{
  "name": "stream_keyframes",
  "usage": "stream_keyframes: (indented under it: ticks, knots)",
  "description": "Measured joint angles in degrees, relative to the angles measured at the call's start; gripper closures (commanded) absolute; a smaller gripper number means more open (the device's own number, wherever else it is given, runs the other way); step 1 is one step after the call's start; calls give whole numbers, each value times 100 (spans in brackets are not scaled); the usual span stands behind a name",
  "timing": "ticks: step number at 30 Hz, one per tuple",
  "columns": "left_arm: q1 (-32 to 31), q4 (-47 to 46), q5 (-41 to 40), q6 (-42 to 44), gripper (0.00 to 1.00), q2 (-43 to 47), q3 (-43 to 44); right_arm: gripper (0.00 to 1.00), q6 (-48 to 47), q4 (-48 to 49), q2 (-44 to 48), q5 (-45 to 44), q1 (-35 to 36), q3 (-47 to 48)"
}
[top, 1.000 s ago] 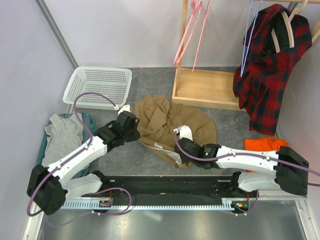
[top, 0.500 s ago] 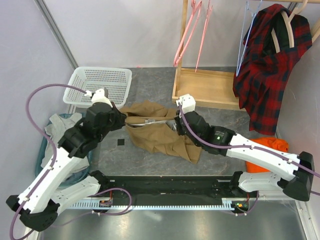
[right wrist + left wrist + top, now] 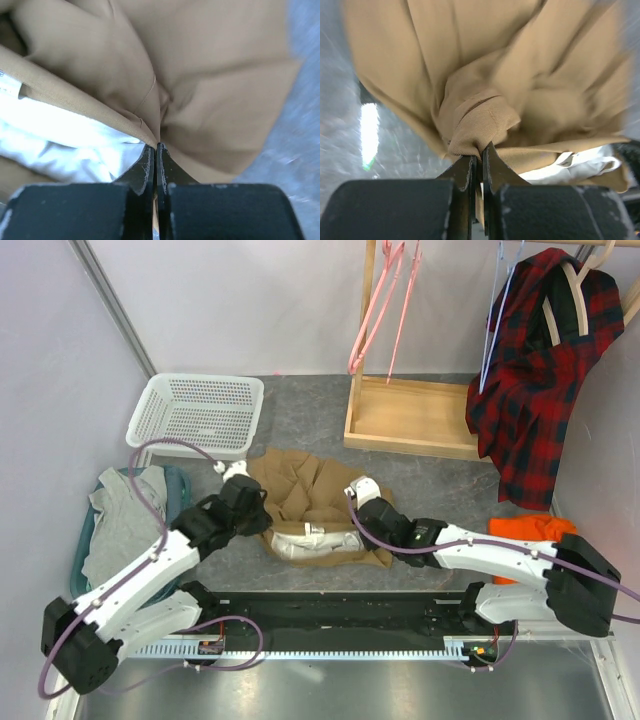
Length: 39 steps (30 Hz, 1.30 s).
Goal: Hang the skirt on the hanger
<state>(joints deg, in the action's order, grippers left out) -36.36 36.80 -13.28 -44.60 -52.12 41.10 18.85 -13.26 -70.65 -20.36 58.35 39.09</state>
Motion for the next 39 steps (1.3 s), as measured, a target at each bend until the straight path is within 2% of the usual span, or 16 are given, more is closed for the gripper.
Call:
stream_keyframes:
  ticks: [2, 3, 5, 6, 9, 11, 13, 17, 19, 22, 24, 26, 27, 30, 36, 39]
  knots:
    - [-20, -267, 223, -149, 96, -247, -396, 100, 144, 151, -151, 116, -9, -269]
    - [-22, -400, 321, -216, 81, -409, -551, 100, 225, 240, -245, 133, -11, -352]
    - [-22, -557, 356, -264, 63, -647, -627, 100, 304, 337, -350, 129, -28, -398]
    - [-20, -625, 354, -273, 50, -756, -625, 100, 345, 350, -378, 109, -48, -398]
    - [-11, -645, 302, -256, 32, -822, -588, 100, 389, 345, -382, 48, -94, -398]
    - [-9, -575, 247, -221, 28, -802, -457, 100, 391, 330, -378, 4, -116, -400]
    - [-9, -498, 177, -177, 18, -748, -273, 100, 391, 308, -354, -35, -127, -400]
    - [-9, -345, -20, 17, 14, -470, 245, 100, 463, 160, -240, -133, -144, -400]
    - [-9, -269, -127, 92, 14, -354, 463, 95, 549, 83, -168, -219, -166, -400]
    - [-9, -127, -308, 173, 14, -245, 643, 78, 811, -203, -87, -435, -278, -387]
    - [-9, 55, -455, 212, 13, -236, 710, 60, 973, -459, -63, -570, -389, -332]
    - [-9, 188, -542, 251, 13, -236, 752, 49, 1082, -664, -13, -662, -470, -269]
    - [-9, 271, -570, 280, 13, -236, 789, 39, 1123, -756, 13, -686, -492, -225]
    - [-9, 387, -579, 402, 13, -243, 905, 26, 1106, -1029, 127, -699, -501, 24]
    - [-9, 382, -529, 647, 13, -457, 1086, 12, 831, -1530, 713, -485, -498, 730]
    - [-9, 374, -424, 741, 8, -568, 1106, 11, 575, -1845, 1178, -503, -503, 1399]
